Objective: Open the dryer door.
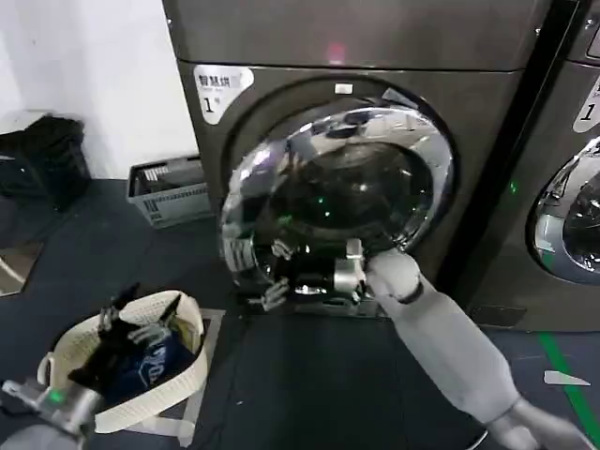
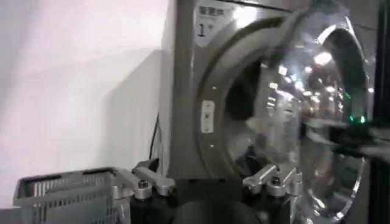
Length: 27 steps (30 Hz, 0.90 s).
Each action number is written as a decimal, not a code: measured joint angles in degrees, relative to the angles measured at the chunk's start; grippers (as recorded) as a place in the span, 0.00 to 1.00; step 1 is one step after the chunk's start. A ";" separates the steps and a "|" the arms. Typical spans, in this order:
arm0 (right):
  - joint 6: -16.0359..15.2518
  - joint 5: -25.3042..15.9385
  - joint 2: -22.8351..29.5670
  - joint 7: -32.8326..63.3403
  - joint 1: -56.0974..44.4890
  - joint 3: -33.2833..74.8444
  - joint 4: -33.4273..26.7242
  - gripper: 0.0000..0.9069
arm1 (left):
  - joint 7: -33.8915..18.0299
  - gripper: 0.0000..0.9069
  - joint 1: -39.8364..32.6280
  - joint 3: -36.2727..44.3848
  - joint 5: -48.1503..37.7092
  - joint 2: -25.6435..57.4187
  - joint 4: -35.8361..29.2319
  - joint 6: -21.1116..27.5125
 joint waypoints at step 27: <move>4.67 6.49 -14.15 -20.53 -13.17 12.28 7.52 1.00 | 5.13 1.00 -27.18 29.42 -10.49 23.18 13.73 -1.02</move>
